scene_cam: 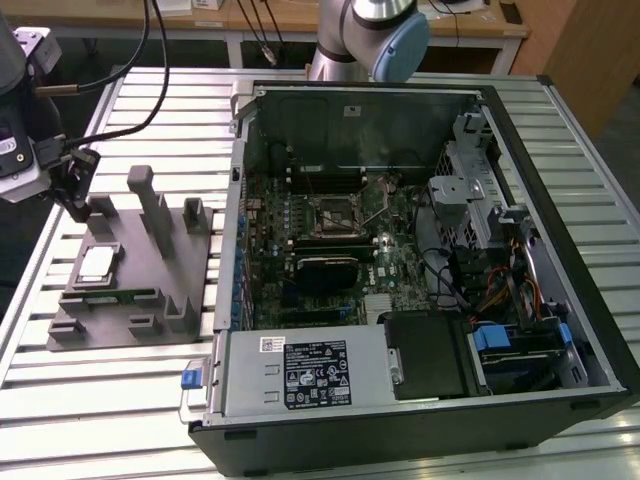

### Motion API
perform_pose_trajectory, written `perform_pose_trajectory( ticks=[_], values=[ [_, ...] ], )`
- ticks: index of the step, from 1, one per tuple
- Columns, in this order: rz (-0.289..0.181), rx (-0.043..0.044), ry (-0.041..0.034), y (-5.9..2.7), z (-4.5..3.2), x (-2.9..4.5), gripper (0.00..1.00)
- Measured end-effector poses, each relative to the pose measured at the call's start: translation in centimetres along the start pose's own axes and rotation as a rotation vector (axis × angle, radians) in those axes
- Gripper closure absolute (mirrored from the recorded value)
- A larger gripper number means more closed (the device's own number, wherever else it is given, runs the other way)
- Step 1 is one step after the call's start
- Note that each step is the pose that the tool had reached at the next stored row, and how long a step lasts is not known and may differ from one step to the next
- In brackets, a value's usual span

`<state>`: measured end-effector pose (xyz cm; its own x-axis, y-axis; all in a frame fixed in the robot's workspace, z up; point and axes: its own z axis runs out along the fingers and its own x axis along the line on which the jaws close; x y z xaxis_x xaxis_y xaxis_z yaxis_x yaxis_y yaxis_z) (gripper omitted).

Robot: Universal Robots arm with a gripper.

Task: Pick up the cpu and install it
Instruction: 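Pick up the cpu and move it towards the insertion slot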

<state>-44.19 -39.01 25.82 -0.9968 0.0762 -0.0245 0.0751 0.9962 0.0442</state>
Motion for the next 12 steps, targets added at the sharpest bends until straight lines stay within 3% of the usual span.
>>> perform_pose_trajectory(
  ticks=[12],
  values=[
    [0.000,0.0000,-0.0001,-0.60,1.20,0.42,0.89]
  ],
)
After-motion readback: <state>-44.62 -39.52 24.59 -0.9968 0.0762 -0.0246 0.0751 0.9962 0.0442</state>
